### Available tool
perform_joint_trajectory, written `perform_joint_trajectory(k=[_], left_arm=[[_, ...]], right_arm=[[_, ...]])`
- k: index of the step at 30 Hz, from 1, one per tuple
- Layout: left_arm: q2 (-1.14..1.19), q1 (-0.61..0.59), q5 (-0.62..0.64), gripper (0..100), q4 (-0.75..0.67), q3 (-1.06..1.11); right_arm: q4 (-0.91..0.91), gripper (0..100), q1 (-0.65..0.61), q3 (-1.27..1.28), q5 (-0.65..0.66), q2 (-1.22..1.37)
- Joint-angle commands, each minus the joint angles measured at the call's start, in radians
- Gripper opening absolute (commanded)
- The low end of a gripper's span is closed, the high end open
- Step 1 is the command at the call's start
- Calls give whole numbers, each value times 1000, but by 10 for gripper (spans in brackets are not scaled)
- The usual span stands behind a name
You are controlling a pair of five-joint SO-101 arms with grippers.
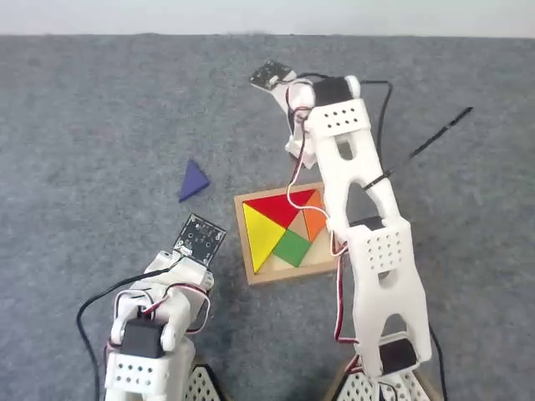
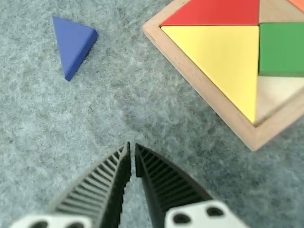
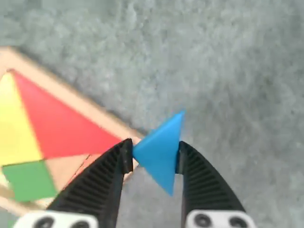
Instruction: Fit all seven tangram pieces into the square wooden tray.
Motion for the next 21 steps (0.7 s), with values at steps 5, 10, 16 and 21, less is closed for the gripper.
perform_joint_trajectory(k=[5, 10, 16, 21], left_arm=[[-17, 0, -15, 20, -2, -10], [-17, 0, -15, 20, -2, -10], [-17, 0, -15, 20, -2, -10], [-17, 0, -15, 20, -2, -10]], right_arm=[[50, 80, -42, 121, -198, -147], [44, 6, -44, 471, -316, -348], [-70, 17, -71, 842, -466, -555], [-193, 66, -150, 970, -727, -588]])
